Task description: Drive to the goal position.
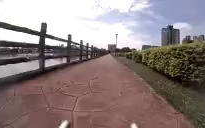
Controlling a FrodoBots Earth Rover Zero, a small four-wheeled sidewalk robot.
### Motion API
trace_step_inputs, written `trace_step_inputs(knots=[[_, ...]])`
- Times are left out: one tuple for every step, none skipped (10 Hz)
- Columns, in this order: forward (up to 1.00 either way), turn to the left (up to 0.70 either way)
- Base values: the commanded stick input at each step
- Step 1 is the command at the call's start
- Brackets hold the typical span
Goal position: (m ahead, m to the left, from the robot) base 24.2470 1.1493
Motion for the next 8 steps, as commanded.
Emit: trace_step_inputs(knots=[[1.0,0.0],[1.0,0.0],[1.0,0.0],[1.0,0.0],[1.0,0.0],[1.0,0.0],[1.0,0.0],[1.0,0.0]])
